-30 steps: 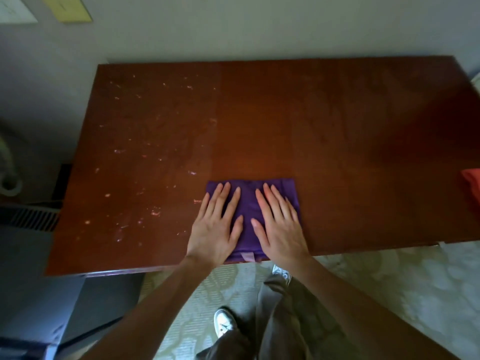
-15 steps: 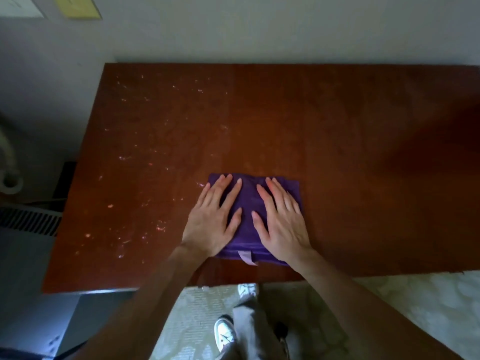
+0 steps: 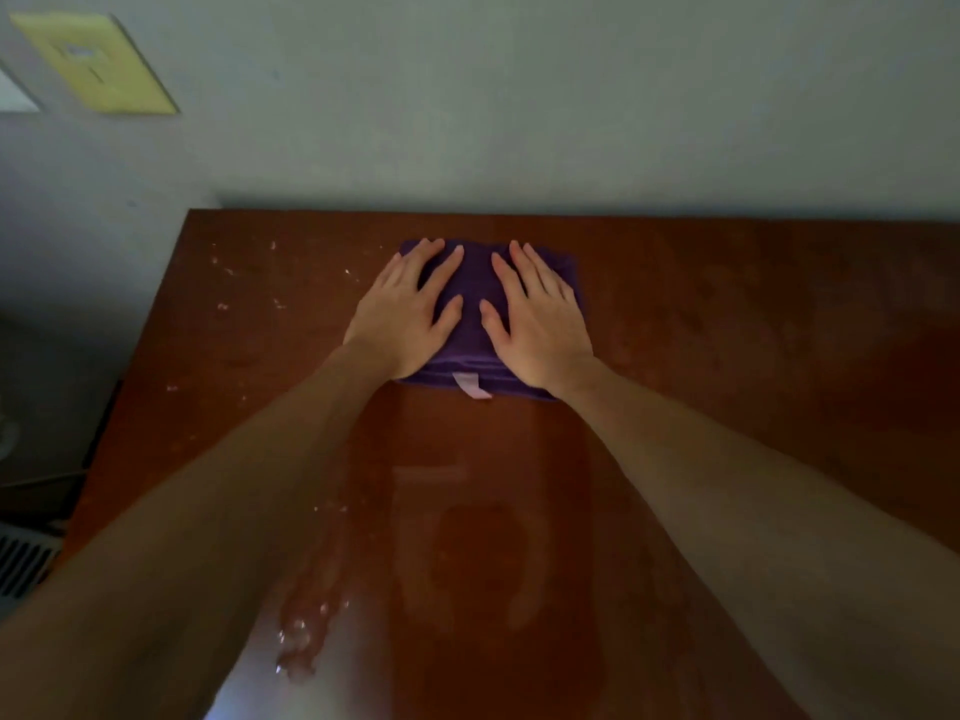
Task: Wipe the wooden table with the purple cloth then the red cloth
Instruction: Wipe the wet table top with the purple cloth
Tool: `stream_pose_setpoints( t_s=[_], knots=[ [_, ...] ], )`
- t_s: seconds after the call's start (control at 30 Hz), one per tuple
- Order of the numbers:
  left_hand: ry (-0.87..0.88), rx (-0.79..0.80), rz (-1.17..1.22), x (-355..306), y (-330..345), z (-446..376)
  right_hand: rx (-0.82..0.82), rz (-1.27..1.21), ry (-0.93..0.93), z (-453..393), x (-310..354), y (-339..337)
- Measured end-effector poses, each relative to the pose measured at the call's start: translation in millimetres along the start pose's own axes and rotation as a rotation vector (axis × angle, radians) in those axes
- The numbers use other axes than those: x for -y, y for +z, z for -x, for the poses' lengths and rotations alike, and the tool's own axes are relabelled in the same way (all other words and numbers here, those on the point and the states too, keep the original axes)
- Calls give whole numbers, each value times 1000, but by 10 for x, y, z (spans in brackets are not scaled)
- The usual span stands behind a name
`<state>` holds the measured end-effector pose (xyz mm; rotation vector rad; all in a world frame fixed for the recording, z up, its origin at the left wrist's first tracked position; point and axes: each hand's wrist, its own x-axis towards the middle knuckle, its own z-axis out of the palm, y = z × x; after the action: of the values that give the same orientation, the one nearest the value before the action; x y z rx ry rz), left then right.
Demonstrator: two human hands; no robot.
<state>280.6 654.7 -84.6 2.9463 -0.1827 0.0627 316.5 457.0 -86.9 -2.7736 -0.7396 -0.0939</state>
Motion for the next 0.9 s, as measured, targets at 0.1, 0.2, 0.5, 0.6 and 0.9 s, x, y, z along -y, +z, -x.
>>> stream_pose_setpoints(
  t_s=[0.1, 0.2, 0.5, 0.6, 0.9],
  knots=[
    [-6, -14, -7, 219, -20, -339, -21, -1, -10, -400, -42, 54],
    [-10, -15, -23, 339, -43, -511, -25, 17, -16, -621, -54, 88],
    [-91, -8, 20, 98, -20, 162, 16, 25, -42, -79, 161, 75],
    [-102, -7, 39, -39, -31, 795, 35, 7, -36, 502, 450, 49],
    [-89, 9, 82, -439, -137, 3018, 72, -25, 7, 2537, 1530, 4]
  ],
)
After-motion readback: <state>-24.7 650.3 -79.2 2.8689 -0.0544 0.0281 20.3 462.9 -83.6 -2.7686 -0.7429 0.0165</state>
